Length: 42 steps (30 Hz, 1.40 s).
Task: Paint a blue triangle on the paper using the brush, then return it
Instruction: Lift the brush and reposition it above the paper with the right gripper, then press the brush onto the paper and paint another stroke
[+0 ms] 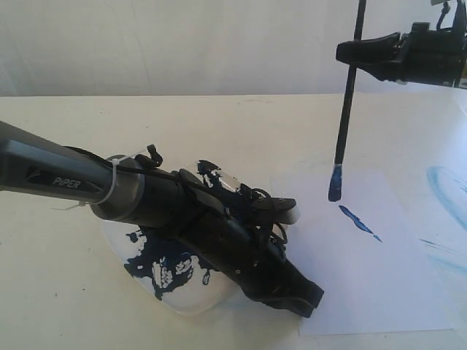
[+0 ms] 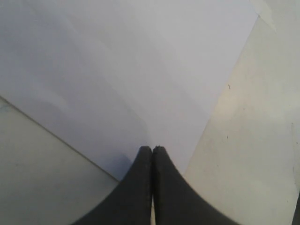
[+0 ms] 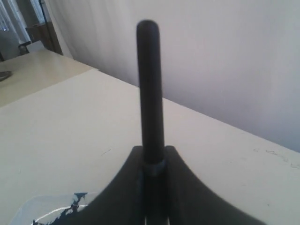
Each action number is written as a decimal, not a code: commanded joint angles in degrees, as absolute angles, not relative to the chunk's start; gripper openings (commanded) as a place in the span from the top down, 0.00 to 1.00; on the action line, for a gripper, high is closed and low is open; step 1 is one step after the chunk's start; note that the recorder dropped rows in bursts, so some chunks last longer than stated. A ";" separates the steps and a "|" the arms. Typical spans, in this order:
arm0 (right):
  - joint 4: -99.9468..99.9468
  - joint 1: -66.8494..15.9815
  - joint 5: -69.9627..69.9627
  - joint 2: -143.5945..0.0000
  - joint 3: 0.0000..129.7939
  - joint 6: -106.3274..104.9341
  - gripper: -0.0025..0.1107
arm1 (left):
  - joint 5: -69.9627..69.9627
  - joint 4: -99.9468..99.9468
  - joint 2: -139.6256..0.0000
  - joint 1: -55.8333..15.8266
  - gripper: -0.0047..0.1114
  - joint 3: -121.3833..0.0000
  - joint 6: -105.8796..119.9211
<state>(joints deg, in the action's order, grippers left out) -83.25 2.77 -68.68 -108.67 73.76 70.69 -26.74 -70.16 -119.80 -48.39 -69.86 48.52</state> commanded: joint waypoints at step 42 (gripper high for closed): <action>-67.12 -22.79 25.08 -89.52 64.28 89.59 0.98 | -29.01 -69.52 -121.38 -48.68 0.96 -69.08 47.24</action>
